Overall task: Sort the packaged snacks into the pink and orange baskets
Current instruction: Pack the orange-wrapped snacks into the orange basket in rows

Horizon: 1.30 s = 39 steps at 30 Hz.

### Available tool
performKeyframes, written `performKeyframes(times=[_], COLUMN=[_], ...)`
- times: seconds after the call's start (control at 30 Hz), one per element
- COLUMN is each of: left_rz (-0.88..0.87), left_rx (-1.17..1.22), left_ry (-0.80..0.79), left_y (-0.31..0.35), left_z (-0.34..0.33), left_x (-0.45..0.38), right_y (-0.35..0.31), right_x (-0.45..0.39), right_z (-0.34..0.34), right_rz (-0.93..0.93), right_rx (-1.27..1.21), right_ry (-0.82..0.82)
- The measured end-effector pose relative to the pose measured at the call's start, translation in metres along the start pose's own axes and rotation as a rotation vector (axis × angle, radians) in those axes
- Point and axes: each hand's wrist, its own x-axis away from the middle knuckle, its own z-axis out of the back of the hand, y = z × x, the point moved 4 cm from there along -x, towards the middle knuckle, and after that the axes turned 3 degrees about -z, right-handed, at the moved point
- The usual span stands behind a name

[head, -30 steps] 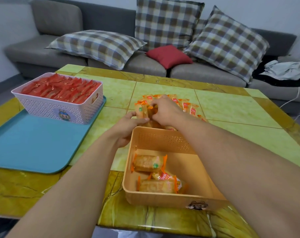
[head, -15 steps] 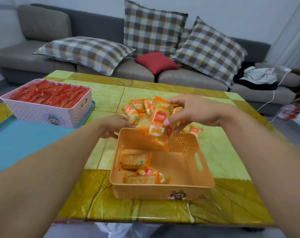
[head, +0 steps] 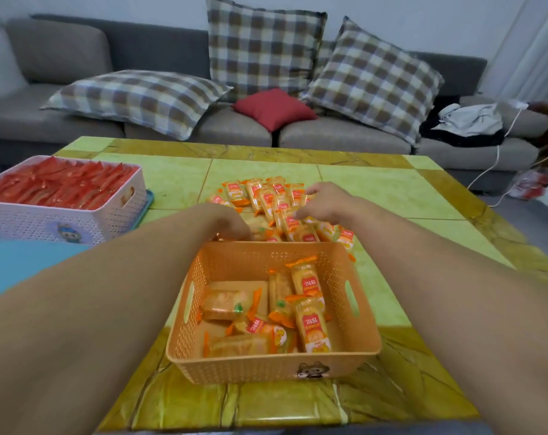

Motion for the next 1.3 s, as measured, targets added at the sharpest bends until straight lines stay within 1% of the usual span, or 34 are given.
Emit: performKeyframes(times=[0.13,0.23,0.33,0.4,0.47,0.53,0.6,0.67,0.87,1.0,1.07,1.13,1.23,1.3], left_rz=[0.029,0.064,0.108,0.134,0.147,0.125,0.111,0.093,0.013,-0.016,-0.02,-0.037,-0.079,-0.124], left_rx=[-0.062,0.011,0.104,0.112,0.059,-0.005,-0.054,-0.092,-0.046,0.01,0.031,0.05,0.123,0.27], left_ry=[-0.109,-0.181,-0.192,-0.222,-0.264,-0.29,-0.315,-0.308,-0.26,-0.244,-0.219,-0.132,0.075,0.28], left_y=[0.002,-0.008,-0.02,-0.027,-0.028,-0.026,-0.025,-0.028,-0.039,-0.043,-0.047,-0.052,-0.063,-0.069], left_z=[0.0,0.0,0.005,0.007,0.007,0.007,0.003,0.0,0.001,0.004,0.006,0.01,0.021,0.032], left_x=[-0.008,-0.023,-0.031,-0.033,-0.033,-0.036,-0.039,-0.045,-0.049,-0.048,-0.045,-0.04,-0.032,-0.019], right_y=[0.005,0.001,-0.005,-0.01,-0.011,-0.011,-0.012,-0.013,-0.016,-0.02,-0.025,-0.034,-0.051,-0.064], right_x=[-0.044,-0.07,-0.087,-0.094,-0.097,-0.098,-0.099,-0.098,-0.096,-0.086,-0.078,-0.066,-0.041,-0.017], right_z=[-0.024,-0.041,-0.052,-0.057,-0.062,-0.064,-0.067,-0.066,-0.051,-0.03,-0.017,-0.002,0.02,0.034], right_rz=[-0.079,-0.115,-0.134,-0.141,-0.144,-0.135,-0.101,-0.045,0.082,0.116,0.152,0.221,0.331,0.396], right_rx=[0.108,0.2,0.3,0.353,0.39,0.365,0.306,0.26,0.235,0.23,0.195,0.165,0.039,-0.081], right_ry=[0.007,-0.04,-0.095,-0.103,-0.056,0.015,0.029,0.027,0.199,0.311,0.387,0.487,0.593,0.623])
